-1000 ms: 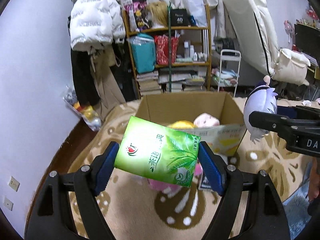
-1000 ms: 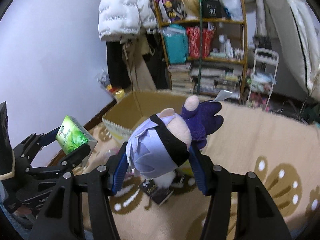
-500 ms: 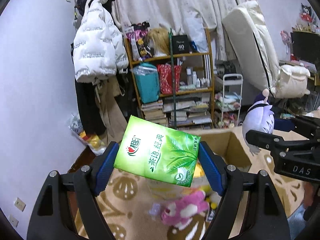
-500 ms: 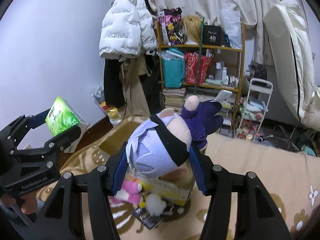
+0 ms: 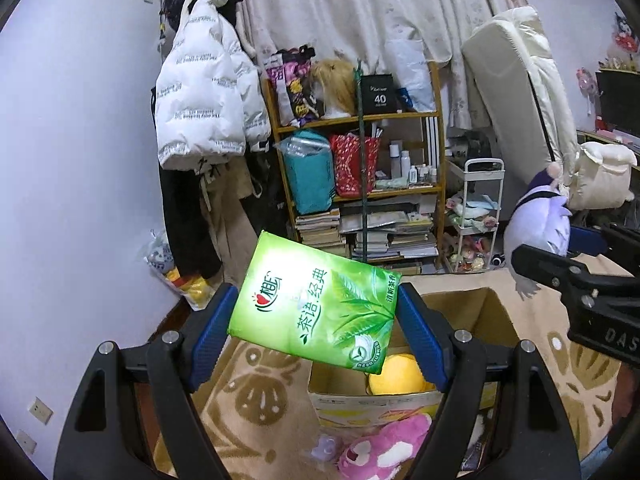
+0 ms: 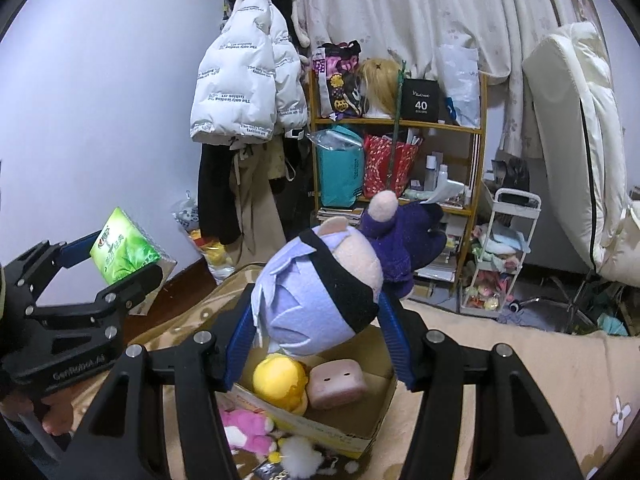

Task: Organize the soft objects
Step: 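Lift green tissue pack with left tool while right tool carries doll toward box, then lower tissue pack into box and open left gripper while right releases doll inside, then withdraw both open tools back from the box toward remaining toys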

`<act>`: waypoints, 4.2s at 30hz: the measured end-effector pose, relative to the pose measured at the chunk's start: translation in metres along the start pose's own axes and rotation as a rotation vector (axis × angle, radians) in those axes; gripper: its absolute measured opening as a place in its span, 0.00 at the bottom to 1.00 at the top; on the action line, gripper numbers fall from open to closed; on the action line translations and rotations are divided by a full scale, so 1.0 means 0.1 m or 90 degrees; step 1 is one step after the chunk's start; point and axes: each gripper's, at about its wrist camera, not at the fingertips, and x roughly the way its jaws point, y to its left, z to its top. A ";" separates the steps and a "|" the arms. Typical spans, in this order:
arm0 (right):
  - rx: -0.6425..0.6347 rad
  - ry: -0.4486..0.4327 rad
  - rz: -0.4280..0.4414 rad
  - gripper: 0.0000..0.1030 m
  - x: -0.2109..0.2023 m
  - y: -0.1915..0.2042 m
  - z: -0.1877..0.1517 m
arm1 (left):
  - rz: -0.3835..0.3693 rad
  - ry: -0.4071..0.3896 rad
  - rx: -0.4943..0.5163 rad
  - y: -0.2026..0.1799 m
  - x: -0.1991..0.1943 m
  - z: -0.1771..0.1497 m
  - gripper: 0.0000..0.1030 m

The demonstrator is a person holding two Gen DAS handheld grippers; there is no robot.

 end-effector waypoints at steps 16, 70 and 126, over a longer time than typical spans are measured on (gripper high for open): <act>0.040 0.056 0.011 0.60 0.44 -0.15 -0.35 | -0.055 0.043 -0.024 -0.03 0.43 -0.34 0.77; 0.138 0.176 0.050 0.98 0.51 -0.22 -0.78 | -0.070 0.183 0.024 -0.07 0.44 -0.78 0.87; 0.185 0.374 0.025 0.98 1.09 -0.31 -1.52 | -0.143 0.363 0.025 -0.23 1.03 -1.57 0.88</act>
